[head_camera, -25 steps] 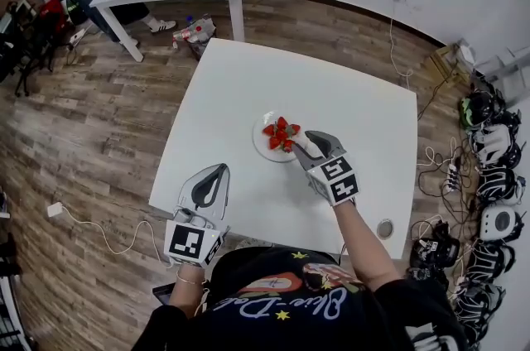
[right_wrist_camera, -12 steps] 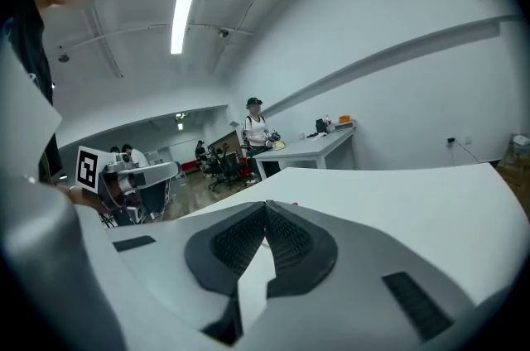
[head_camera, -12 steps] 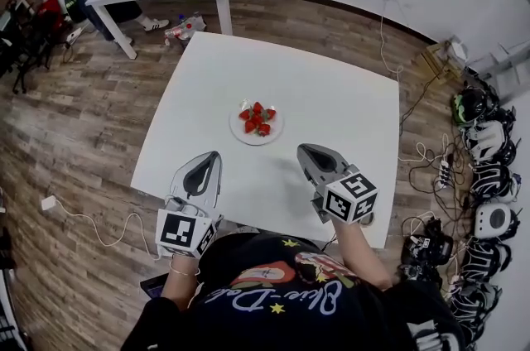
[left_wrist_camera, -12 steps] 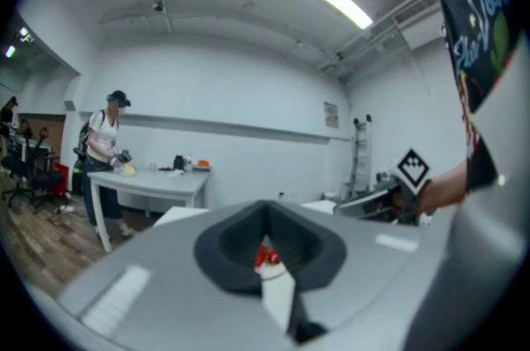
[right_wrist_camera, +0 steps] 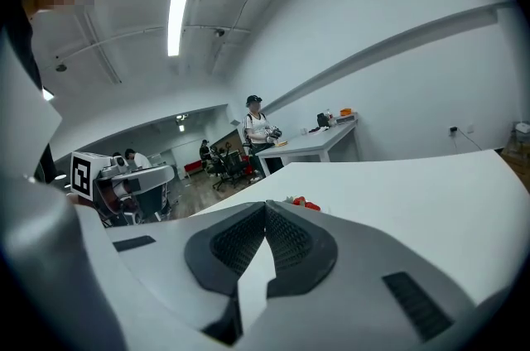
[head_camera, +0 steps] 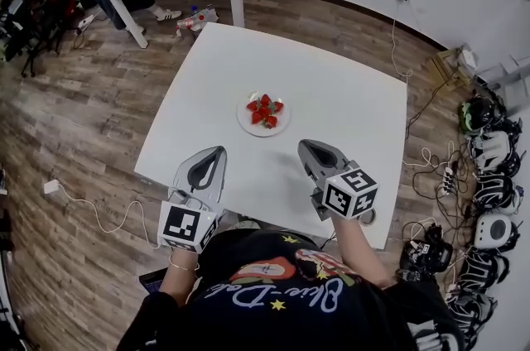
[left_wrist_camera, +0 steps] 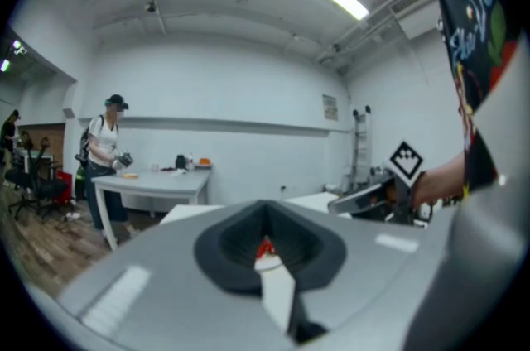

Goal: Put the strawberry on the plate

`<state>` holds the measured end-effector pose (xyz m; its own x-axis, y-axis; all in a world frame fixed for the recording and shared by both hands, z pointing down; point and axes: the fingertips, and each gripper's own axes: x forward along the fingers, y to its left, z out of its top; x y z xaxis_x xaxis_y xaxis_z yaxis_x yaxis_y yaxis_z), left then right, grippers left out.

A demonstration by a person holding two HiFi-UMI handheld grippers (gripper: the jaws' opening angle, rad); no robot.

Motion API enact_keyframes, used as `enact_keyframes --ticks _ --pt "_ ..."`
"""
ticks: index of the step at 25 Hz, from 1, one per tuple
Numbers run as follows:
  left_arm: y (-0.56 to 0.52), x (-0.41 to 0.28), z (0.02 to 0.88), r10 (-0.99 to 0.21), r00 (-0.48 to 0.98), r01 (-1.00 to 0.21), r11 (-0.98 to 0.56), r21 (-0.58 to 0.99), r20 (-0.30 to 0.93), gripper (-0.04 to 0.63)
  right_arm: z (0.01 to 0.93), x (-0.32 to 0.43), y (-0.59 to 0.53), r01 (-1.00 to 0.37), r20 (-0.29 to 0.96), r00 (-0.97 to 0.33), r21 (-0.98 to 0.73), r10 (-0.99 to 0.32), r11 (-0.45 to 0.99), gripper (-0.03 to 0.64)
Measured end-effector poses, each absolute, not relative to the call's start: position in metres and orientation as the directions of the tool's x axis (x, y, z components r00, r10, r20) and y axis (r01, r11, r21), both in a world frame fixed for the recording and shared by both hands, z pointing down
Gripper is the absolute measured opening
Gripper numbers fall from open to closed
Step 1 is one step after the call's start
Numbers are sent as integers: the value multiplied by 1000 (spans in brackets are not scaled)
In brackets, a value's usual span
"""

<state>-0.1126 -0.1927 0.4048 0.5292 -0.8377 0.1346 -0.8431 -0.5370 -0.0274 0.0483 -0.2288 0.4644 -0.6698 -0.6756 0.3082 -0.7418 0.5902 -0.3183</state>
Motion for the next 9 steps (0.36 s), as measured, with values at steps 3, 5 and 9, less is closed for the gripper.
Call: enact_keyframes --ticks 3,5,9 --pt "-189 -116 408 -839 525 -845 -534 -34 144 -11 467 44 -229 -737 309 -675 -324 -670 593 17" --pt "-189 -118 410 -839 523 -846 -532 -27 151 -11 468 42 -229 -735 310 -677 -323 -667 596 17" --pt "-186 -121 411 -839 522 -848 -530 -16 155 -11 467 39 -230 -735 311 -678 -312 -667 602 17"
